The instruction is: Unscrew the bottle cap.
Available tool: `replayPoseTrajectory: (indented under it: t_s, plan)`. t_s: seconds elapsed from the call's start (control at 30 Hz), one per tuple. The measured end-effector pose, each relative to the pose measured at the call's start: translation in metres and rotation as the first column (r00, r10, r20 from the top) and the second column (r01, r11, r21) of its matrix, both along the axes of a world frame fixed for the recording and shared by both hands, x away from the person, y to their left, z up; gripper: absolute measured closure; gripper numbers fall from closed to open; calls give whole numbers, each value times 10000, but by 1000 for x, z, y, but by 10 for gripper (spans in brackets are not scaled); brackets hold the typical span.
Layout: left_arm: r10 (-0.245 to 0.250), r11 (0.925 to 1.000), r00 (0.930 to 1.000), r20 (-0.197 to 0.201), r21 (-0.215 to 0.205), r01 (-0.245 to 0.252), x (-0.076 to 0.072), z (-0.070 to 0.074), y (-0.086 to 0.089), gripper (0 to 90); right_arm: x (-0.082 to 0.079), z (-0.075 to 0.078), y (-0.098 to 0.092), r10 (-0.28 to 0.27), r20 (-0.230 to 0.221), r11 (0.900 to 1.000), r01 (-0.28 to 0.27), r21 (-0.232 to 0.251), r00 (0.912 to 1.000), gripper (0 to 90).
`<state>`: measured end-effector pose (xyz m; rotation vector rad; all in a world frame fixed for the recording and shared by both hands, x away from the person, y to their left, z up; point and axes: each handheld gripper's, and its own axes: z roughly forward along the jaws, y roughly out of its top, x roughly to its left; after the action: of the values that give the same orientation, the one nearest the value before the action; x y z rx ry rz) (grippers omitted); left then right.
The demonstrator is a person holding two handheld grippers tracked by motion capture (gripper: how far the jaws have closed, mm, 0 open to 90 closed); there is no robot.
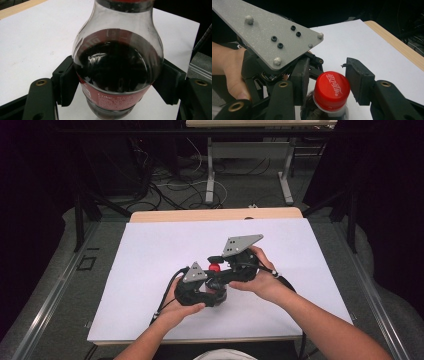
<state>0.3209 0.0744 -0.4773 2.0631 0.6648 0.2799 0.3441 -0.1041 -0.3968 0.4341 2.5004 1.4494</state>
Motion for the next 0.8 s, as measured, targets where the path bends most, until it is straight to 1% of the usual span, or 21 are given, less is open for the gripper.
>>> replayPoseTrajectory:
  t_s: [0.07,0.1,0.13,0.17,0.2,0.23,0.27,0.33,0.37,0.4,0.43,0.47,0.5,0.53,0.57,0.6,0.63,0.67,0.7,0.73,0.8]
  plan:
    - [-39,10000,10000,-29,34,39,0,0,0,297,2,0,1,87,70,10000,-87,-39,9999,576]
    - [-68,10000,10000,-46,70,68,0,1,0,297,3,0,1,115,14,9998,-114,-187,9999,599]
    - [-35,10000,10000,-61,-13,35,0,0,0,297,5,0,1,206,93,9997,-205,-163,9997,611]
    - [-16,10000,10000,-94,-38,15,0,-1,-1,297,7,1,1,328,21,9992,-327,-250,9995,613]
    - [-6,10000,10000,-94,-46,6,0,-1,-1,297,10,2,0,524,-173,9978,-530,-402,9985,615]
    - [-46,10000,9998,-210,-61,44,0,-1,0,297,12,3,0,686,-239,9968,-695,-384,9974,616]
    - [-66,10000,9998,-173,-63,64,0,-1,0,297,15,4,0,988,-351,9940,-1003,-440,9945,616]
    - [-220,9998,9997,-130,24,221,0,1,1,297,22,6,-1,1661,-495,9839,-1689,-582,9849,617]
    - [-236,9997,9997,-73,-32,236,0,1,0,297,25,7,-2,2009,-609,9766,-2048,-664,9777,617]
    - [-266,9996,9996,-107,-63,265,0,1,0,297,27,8,-3,2328,-575,9693,-2364,-668,9708,617]
    - [-203,9997,9995,-251,-156,199,-2,1,-1,297,30,8,-3,2558,-645,9636,-2597,-628,9646,616]
    - [-202,9998,9997,-117,-45,201,-2,1,-1,297,32,9,-5,2706,-785,9591,-2758,-646,9595,615]
    - [-174,9998,9997,-165,-56,173,-2,1,-1,297,34,10,-5,2816,-938,9550,-2884,-695,9549,606]
    - [-220,9998,9997,-136,-32,219,0,1,0,297,35,10,-6,2745,-982,9566,-2821,-737,9566,563]
    - [-195,9998,9998,-90,76,196,0,1,1,297,35,9,-6,2561,-834,9632,-2615,-628,9631,519]
    - [-56,9999,9999,-118,-86,55,0,0,0,297,35,9,-6,2398,-845,9672,-2455,-657,9671,507]
    - [-50,10000,9998,-193,-33,49,1,1,2,297,33,10,-6,2277,-794,9704,-2329,-639,9705,492]
    - [53,10000,10000,-82,-38,-54,2,0,2,297,30,10,-6,2124,-850,9747,-2172,-523,9735,474]
    - [100,9999,9998,-147,-87,-101,2,0,3,297,27,10,-6,1905,-751,9797,-1943,-483,9788,469]
    - [142,9999,9998,-107,-80,-143,2,1,4,297,24,11,-5,1703,-713,9837,-1737,-454,9828,462]
    - [215,9998,9997,-79,-50,-216,3,1,4,297,18,11,-5,1364,-660,9894,-1393,-422,9885,462]
